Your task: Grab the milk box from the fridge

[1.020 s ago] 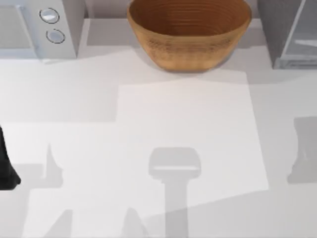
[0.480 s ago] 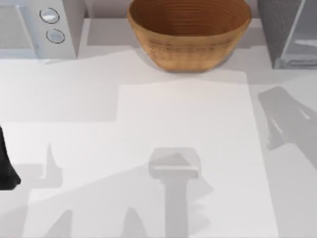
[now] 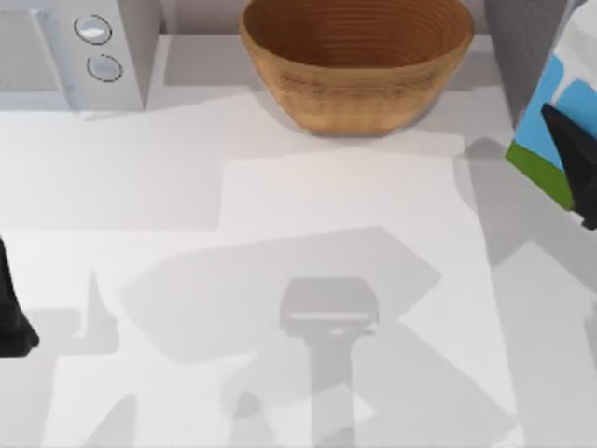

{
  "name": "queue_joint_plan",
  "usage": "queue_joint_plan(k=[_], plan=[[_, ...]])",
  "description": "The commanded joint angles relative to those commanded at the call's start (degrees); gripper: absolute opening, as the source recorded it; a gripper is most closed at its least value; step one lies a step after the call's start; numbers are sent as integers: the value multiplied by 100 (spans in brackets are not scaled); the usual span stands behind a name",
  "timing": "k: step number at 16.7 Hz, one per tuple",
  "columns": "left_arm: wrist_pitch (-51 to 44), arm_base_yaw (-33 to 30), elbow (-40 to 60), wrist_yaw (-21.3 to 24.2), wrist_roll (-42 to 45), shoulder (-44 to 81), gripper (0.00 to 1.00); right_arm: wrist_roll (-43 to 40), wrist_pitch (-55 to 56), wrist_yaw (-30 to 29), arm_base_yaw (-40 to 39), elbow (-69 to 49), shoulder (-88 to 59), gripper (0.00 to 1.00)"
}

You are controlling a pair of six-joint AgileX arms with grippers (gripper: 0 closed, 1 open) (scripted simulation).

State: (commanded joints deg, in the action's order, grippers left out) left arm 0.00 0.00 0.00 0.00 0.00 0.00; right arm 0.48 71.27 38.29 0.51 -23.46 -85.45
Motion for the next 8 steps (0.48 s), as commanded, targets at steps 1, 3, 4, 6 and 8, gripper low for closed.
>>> queue_joint_plan(k=[1, 3, 4, 6, 8], plan=[[0, 0, 0, 0, 0, 0, 100, 20, 223, 101, -13, -19, -394, 0], [0, 0, 0, 0, 0, 0, 100, 51, 587, 257, -40, -35, -1049, 0], [0, 0, 0, 0, 0, 0, 100, 63, 713, 313, -52, -36, -1309, 0], [0, 0, 0, 0, 0, 0, 100, 77, 874, 384, -70, -30, -1672, 0], [0, 0, 0, 0, 0, 0, 100, 81, 941, 407, -77, -26, -1805, 0]])
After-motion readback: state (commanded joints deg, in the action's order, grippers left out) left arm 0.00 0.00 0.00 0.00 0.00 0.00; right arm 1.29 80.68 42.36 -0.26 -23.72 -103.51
